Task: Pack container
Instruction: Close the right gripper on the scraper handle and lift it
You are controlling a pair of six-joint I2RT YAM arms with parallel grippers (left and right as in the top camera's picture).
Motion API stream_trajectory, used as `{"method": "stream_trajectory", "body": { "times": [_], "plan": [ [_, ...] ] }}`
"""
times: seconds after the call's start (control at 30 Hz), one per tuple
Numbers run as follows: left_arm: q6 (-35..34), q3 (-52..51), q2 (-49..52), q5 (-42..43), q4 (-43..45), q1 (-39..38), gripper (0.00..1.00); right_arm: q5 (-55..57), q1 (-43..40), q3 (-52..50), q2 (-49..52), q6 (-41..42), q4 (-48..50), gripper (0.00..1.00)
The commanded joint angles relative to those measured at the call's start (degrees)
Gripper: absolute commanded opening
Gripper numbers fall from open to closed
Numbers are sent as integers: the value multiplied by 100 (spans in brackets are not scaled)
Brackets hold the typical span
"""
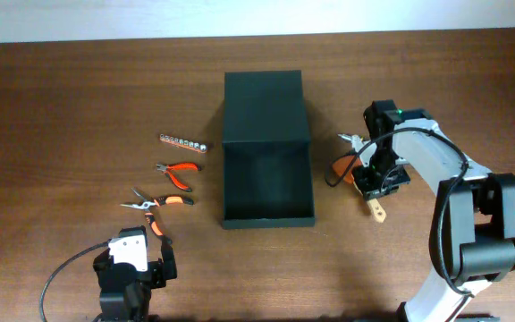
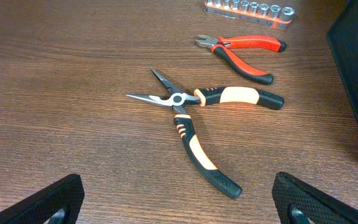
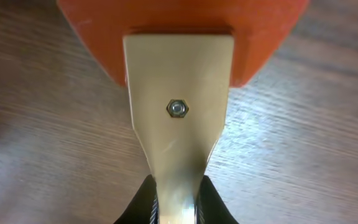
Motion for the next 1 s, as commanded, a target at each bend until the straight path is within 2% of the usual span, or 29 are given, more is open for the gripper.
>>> {"method": "stream_trajectory", "body": {
  "times": [0.0, 0.57, 0.67, 0.97],
  "plan": [
    [109, -37, -55, -20, 11, 20, 99, -98, 50, 304, -160, 50, -55, 12],
    [109, -37, -55, -20, 11, 20, 99, -98, 50, 415, -282, 48, 20, 12],
    [109, -37, -55, -20, 11, 20, 99, -142, 50, 413, -282, 50, 50, 8],
    [109, -37, -55, -20, 11, 20, 99, -177, 50, 905, -468, 50, -527, 6]
  ]
}}
